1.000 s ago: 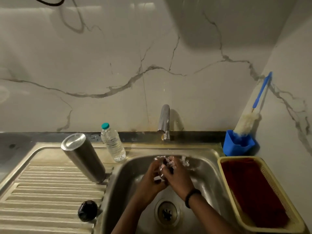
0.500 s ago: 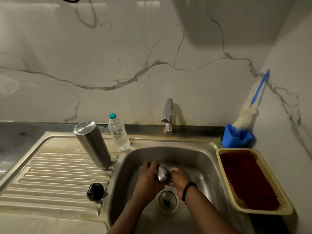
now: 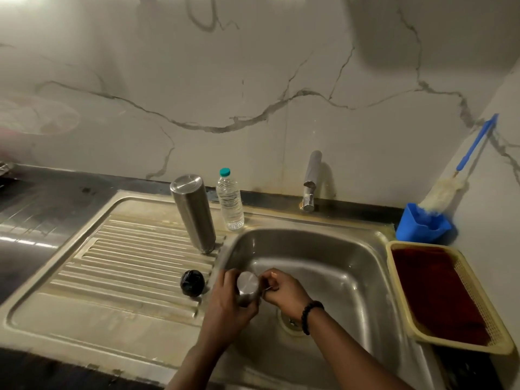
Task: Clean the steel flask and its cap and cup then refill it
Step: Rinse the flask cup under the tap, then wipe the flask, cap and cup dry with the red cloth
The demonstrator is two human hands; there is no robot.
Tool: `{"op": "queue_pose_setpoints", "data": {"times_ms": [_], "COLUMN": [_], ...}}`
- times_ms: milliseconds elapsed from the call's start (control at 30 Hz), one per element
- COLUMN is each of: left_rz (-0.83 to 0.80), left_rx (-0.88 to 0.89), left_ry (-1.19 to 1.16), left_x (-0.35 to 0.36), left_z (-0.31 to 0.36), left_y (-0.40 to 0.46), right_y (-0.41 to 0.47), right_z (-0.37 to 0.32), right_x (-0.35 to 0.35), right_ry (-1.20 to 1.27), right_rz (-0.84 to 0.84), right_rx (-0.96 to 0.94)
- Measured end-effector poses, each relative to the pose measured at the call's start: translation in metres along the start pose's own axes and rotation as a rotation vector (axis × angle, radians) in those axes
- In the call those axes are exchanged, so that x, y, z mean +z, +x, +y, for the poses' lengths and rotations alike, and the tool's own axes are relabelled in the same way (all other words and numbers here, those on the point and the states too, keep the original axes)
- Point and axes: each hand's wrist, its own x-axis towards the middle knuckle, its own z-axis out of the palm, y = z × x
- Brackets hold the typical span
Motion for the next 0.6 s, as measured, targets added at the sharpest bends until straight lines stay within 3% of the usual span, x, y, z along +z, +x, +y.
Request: {"op": "queue_pose_setpoints", "data": {"times_ms": [267, 600], "left_rz": [0.012, 0.078], "left_rx": [-0.034, -0.321], "left_ry": [0.072, 0.181], "left_x": [-0.07, -0.099], "left_z": [-0.049, -0.08], "left_y": [-0.047, -0.068], "right_y": [0.006, 0.014], "right_z": [-0.015, -0.01], "right_x": [0.055, 0.087], "right_ry": [-0.15, -0.253], "right_rz": [-0.046, -0.094], "right_rx": [-0.023, 0.003]}}
